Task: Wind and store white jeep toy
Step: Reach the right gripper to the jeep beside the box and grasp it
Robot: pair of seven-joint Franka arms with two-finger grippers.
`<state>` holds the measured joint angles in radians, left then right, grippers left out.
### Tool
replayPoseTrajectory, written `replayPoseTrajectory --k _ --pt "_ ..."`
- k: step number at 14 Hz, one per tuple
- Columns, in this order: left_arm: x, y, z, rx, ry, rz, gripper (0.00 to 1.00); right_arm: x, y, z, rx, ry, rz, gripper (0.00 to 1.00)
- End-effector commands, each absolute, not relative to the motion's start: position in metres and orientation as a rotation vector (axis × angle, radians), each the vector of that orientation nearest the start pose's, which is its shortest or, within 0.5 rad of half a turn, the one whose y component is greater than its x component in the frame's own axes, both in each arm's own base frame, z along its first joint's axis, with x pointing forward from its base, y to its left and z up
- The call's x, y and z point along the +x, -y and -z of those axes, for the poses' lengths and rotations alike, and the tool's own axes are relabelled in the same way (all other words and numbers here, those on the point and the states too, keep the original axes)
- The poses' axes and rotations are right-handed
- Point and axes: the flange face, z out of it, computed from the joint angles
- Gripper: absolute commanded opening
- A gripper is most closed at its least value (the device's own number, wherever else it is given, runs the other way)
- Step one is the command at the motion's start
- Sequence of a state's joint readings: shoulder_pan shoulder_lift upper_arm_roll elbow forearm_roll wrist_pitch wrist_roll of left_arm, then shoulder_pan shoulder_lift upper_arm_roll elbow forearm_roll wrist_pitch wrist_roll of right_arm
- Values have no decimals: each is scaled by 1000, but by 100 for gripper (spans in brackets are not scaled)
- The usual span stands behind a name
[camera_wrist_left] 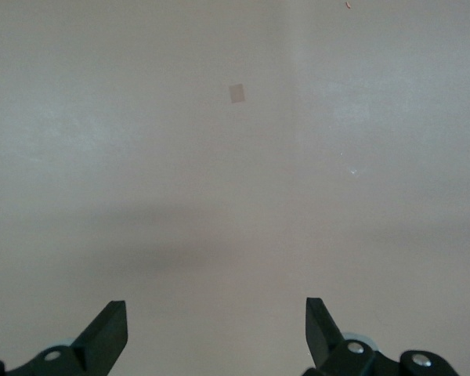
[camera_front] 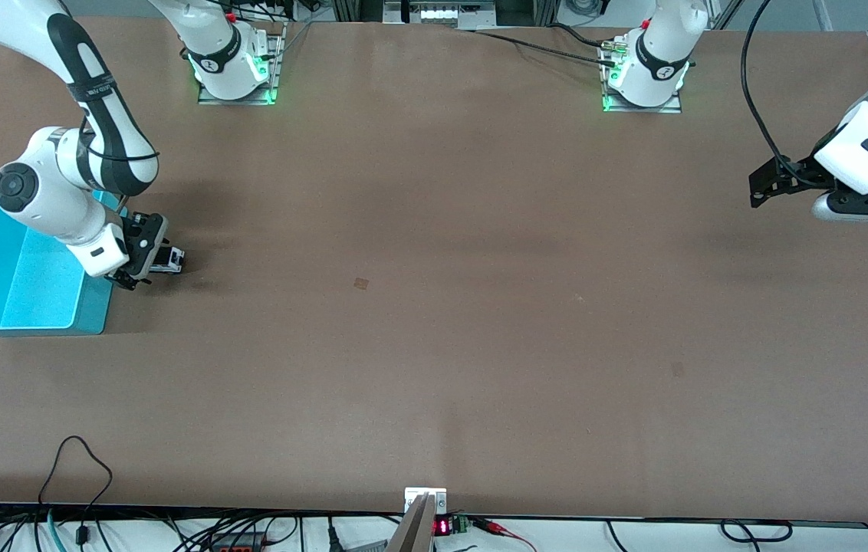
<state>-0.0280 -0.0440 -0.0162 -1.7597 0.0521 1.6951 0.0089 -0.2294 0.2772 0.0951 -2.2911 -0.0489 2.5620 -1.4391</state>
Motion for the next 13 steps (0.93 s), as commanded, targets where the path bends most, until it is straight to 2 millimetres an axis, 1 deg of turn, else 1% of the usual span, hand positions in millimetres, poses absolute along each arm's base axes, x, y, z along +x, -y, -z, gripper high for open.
replayPoseTrajectory --k 1,2,5,7,8,9,10,11,13 --pt "541 18 -576 -3107 -118 -31 100 508 78 -227 -2440 2006 18 100" --pt "541 18 -576 -3107 -118 -31 100 507 77 -225 -2443 2007 26 100" --pt "541 18 -576 -3107 -118 -36 100 501 76 -211 -2447 2014 47 100" --pt "541 18 -576 -3107 -118 -36 100 498 83 -207 -2456 1994 40 100" --pt "541 18 -576 -3107 -118 -36 100 498 86 -207 -2460 1988 40 98" --pt "541 18 -576 -3107 -118 -36 100 498 85 -207 -2456 1991 38 83" --pt "541 17 -576 -3107 -116 -36 100 497 86 -206 -2453 1992 35 64" --pt "541 18 -576 -3107 -118 -36 100 497 86 -205 -2450 1989 31 48" --pt "541 17 -576 -3107 -116 -36 100 497 84 -204 -2445 1991 28 23"
